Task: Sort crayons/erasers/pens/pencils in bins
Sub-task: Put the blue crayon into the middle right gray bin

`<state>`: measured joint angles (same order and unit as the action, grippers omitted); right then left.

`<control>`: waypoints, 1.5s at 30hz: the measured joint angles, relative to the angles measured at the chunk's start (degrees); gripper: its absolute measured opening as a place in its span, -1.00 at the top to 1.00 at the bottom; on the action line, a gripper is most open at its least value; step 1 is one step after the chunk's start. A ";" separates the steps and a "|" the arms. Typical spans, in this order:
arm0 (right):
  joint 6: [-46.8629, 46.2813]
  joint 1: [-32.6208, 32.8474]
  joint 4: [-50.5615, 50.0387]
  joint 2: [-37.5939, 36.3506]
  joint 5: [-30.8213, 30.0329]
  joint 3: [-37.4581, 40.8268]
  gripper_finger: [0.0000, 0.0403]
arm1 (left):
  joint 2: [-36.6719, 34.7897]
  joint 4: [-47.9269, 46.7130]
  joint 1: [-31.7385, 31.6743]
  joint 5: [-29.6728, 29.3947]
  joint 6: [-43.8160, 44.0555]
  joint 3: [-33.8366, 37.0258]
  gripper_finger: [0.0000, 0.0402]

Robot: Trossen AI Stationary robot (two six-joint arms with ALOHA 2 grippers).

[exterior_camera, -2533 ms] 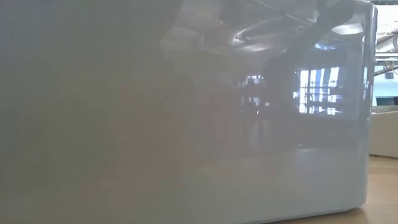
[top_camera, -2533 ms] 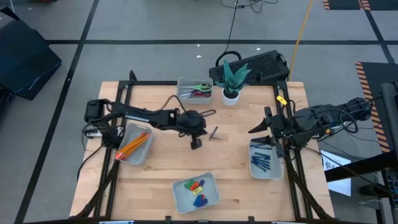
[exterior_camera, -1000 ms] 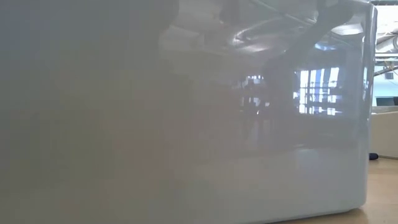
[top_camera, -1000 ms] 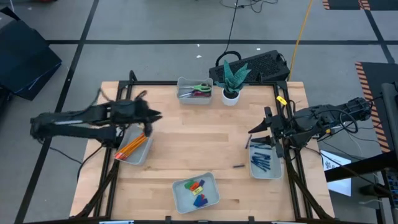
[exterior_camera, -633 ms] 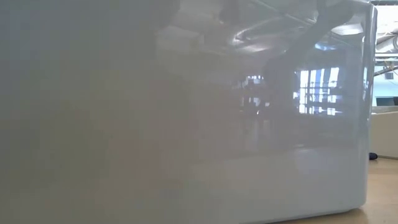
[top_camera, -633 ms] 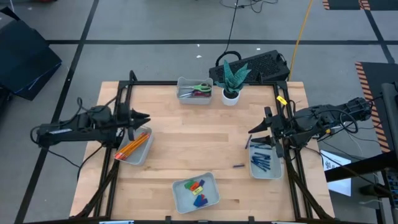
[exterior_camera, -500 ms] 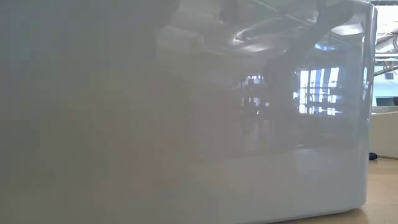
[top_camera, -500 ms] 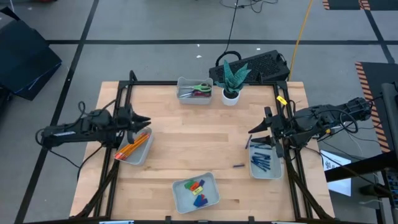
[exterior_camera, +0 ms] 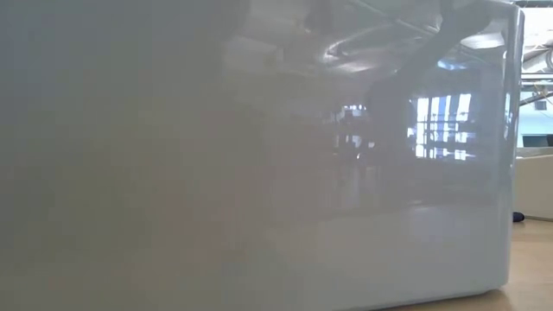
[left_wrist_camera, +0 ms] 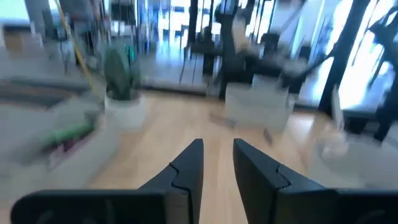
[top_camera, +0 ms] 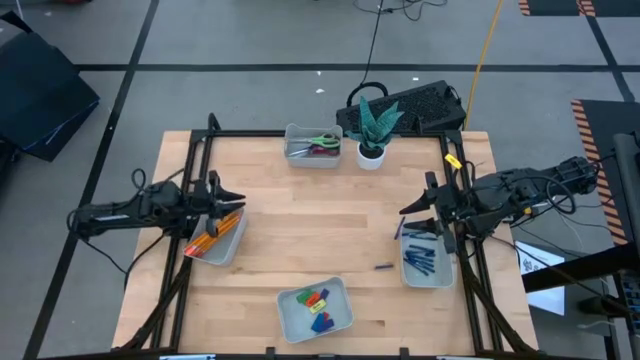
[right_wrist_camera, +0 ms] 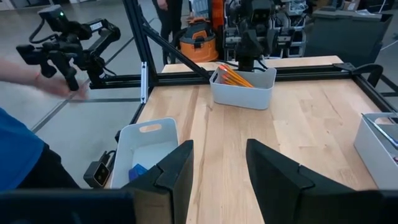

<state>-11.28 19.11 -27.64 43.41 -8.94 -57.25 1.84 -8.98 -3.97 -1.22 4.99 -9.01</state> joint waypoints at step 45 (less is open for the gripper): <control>3.85 -0.12 24.61 0.21 -1.76 0.09 0.31 | 1.96 -0.87 0.00 -0.37 -0.26 0.13 0.56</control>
<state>-7.43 18.98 -3.03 43.62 -10.70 -57.17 3.79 -9.85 -3.97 -1.58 4.73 -8.88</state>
